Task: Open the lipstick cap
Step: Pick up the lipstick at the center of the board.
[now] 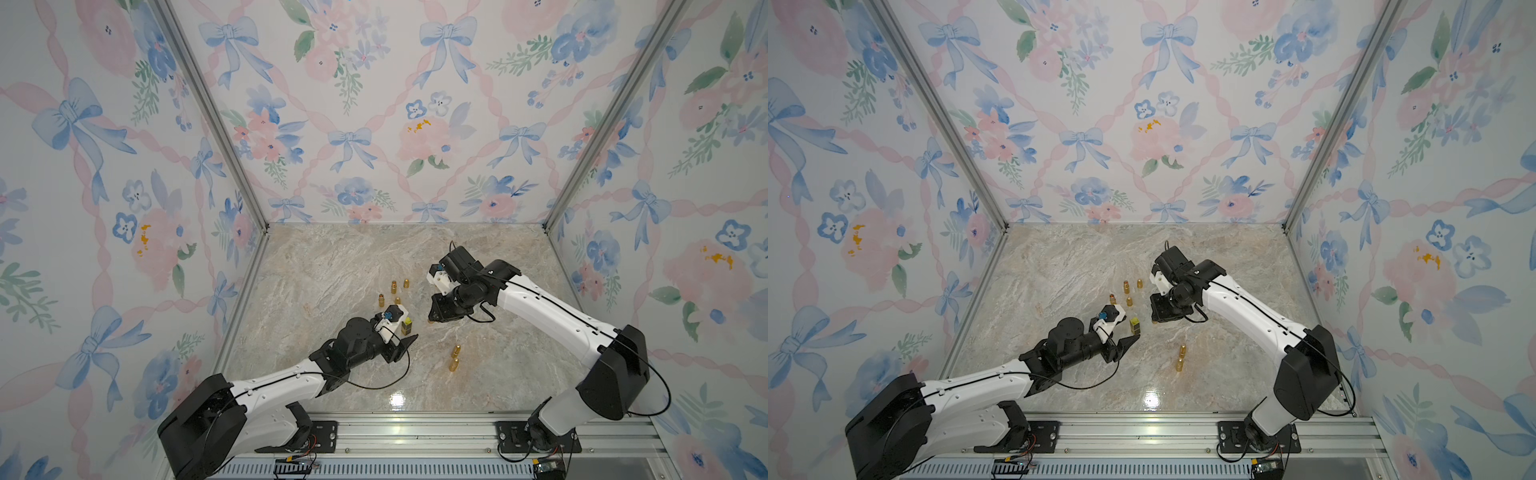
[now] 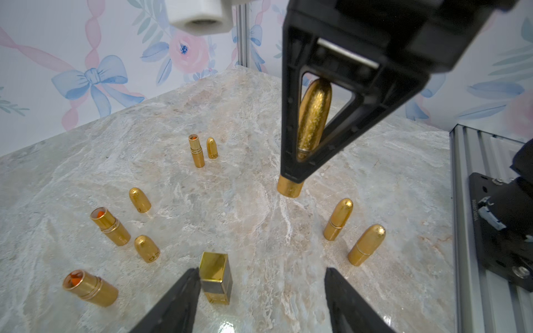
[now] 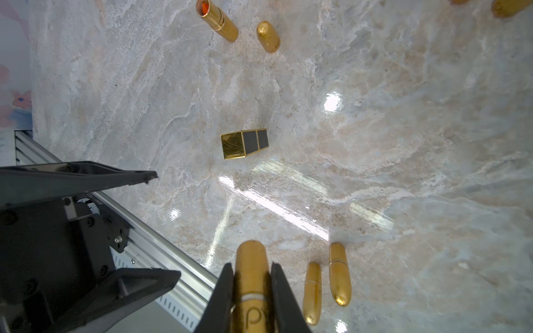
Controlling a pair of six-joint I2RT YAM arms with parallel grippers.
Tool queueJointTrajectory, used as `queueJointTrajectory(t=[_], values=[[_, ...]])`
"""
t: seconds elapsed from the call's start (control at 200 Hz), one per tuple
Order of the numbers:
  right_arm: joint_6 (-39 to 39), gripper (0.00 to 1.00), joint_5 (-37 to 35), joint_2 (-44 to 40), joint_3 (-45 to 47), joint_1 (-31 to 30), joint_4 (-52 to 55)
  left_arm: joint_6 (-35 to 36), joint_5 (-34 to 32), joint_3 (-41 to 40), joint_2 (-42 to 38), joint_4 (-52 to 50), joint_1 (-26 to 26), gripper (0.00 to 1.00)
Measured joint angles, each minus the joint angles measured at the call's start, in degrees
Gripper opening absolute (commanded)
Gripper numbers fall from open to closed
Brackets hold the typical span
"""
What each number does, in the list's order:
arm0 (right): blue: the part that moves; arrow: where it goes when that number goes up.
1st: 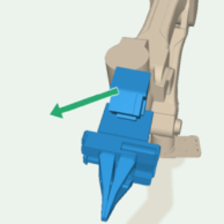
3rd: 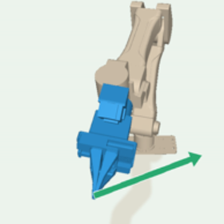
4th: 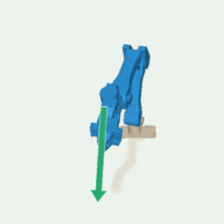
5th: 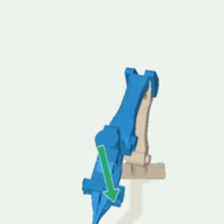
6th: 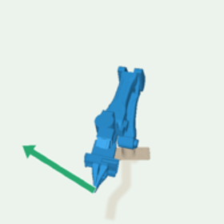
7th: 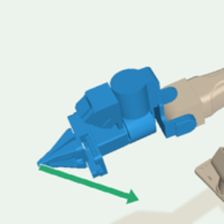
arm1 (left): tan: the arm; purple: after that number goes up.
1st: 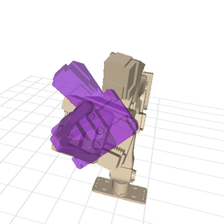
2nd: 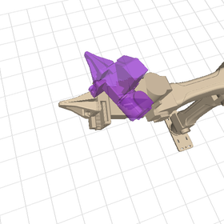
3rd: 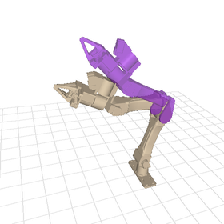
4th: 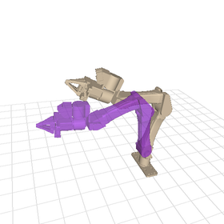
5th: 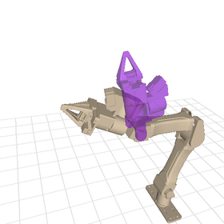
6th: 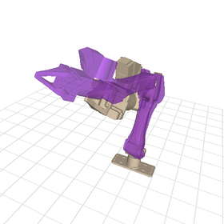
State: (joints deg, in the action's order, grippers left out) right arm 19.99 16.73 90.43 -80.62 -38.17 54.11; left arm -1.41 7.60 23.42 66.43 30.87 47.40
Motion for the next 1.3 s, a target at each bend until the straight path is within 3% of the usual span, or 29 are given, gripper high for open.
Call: queueJointTrajectory(t=[0.36,0.75,0.96,1.06,1.3], values=[[0.1,0.19,11.6,0.0,-0.7,1.4,-0.3,2.4,6.2,3.9,6.2,3.8,0.2,0.35],[0.6,0.18,15.7,0.0,-0.2,1.4,-2.3,2.3,6.9,4.7,7.8,5.5,0.2,0.24],[0.6,0.18,15.9,0.0,0.2,1.7,-2.8,2.4,6.8,4.9,8.2,5.5,0.2,0.07],[0.6,0.21,16.0,0.0,0.2,1.7,-2.8,2.3,6.6,4.9,8.2,5.5,0.2,0.00],[0.9,0.40,15.7,-0.1,0.2,2.0,-4.2,1.6,4.4,4.9,8.2,5.9,0.3,0.00]])
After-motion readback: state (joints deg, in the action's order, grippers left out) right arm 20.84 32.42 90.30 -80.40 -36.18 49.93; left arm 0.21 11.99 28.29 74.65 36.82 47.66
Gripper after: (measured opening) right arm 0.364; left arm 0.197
